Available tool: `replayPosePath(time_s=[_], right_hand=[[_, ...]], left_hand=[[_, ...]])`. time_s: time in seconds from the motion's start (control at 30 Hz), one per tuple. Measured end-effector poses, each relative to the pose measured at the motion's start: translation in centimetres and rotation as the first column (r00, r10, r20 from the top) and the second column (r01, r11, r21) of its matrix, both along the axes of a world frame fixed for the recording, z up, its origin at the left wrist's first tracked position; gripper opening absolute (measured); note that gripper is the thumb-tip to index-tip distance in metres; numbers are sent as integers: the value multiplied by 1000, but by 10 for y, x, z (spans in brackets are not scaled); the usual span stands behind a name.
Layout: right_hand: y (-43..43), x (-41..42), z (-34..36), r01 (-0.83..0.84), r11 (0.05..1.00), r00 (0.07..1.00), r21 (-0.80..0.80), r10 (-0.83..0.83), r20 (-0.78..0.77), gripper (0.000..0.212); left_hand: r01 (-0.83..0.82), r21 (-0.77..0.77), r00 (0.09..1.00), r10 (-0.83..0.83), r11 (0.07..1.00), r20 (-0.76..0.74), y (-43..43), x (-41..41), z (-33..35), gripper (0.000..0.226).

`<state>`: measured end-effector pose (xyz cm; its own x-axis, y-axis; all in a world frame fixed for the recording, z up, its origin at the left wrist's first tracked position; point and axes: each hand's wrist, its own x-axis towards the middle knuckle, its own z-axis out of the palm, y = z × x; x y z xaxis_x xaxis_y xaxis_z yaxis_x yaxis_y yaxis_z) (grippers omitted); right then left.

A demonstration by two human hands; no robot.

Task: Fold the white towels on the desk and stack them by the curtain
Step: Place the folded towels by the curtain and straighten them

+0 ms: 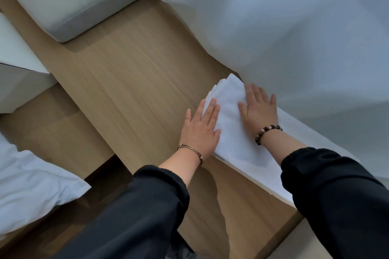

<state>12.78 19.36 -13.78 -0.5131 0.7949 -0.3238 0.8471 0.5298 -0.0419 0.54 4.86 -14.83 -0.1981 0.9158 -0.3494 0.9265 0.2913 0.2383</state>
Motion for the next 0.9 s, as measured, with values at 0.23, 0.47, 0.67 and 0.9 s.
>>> replayPosePath(time_s=[0.23,0.47,0.67,0.9], right_hand=[[-3,-3,-3,35,999,997,41,-38,71,62],[-17,50,-5,164,986,979,31,-167,116,58],[-46,90,12,248,968,963,48,-241,-118,60],[-50,137,-4,-22,1000,997,1,21,71,56]], left_hand=[[-44,0,998,44,999,34,-4,1,-6,65],[-13,-62,988,3,998,-155,5,7,4,68],[140,84,983,-129,987,-129,57,52,36,57],[290,41,949,-282,956,-141,55,49,-7,62]])
